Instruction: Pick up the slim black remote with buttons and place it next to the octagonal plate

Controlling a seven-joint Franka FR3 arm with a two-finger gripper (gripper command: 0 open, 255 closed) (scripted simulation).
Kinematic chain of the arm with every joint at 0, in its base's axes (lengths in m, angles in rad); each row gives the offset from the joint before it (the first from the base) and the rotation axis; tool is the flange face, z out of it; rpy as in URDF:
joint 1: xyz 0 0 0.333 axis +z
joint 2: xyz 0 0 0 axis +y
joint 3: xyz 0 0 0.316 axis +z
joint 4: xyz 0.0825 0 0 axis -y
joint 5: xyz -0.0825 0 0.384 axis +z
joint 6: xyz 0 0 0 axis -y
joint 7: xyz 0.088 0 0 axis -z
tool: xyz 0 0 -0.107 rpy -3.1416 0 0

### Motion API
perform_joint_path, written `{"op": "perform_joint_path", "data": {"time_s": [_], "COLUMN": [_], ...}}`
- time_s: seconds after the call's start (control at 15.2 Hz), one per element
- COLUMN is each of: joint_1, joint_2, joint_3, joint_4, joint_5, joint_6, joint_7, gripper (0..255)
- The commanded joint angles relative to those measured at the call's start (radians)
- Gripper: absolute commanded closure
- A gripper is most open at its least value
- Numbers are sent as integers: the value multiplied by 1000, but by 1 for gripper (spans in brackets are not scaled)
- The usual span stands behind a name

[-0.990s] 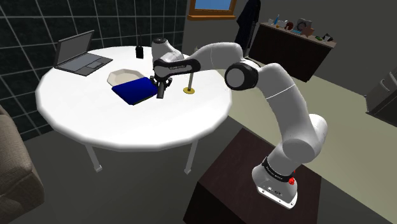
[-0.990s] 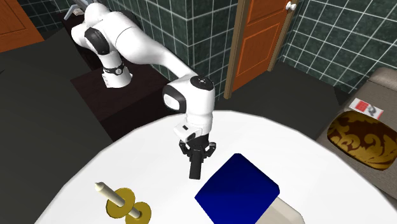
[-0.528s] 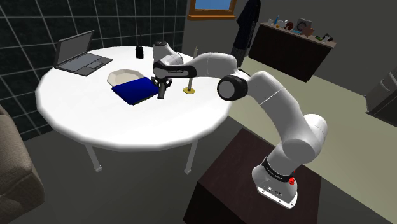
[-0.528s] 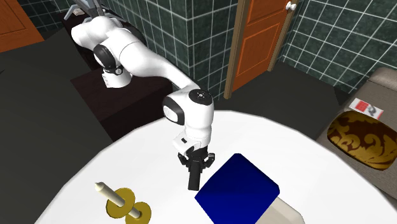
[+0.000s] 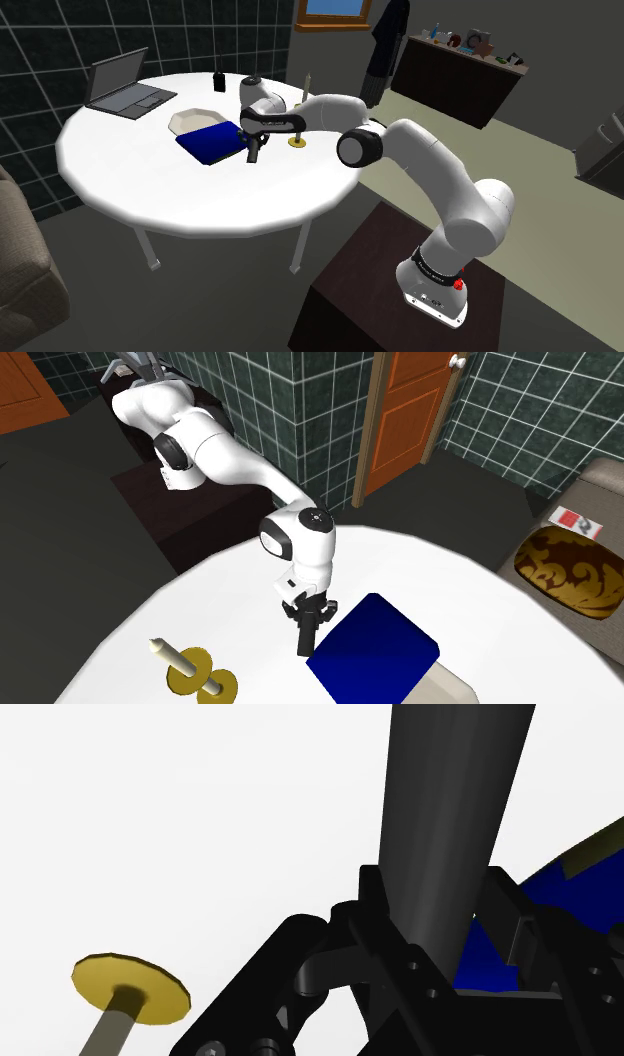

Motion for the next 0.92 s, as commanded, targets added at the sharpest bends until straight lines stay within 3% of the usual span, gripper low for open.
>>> {"op": "perform_joint_path", "data": {"time_s": [0.0, 0.33, 0.79, 0.86], "joint_1": [-1, 13, 11, 7], "joint_2": [16, 107, 107, 86], "joint_3": [-2, -8, -5, -1], "joint_4": [1, 107, 106, 69], "joint_5": [-2, 4, 0, -6], "joint_6": [16, 5, 5, 20], "joint_7": [3, -9, -8, -1], "gripper": [255, 255, 255, 0]}}
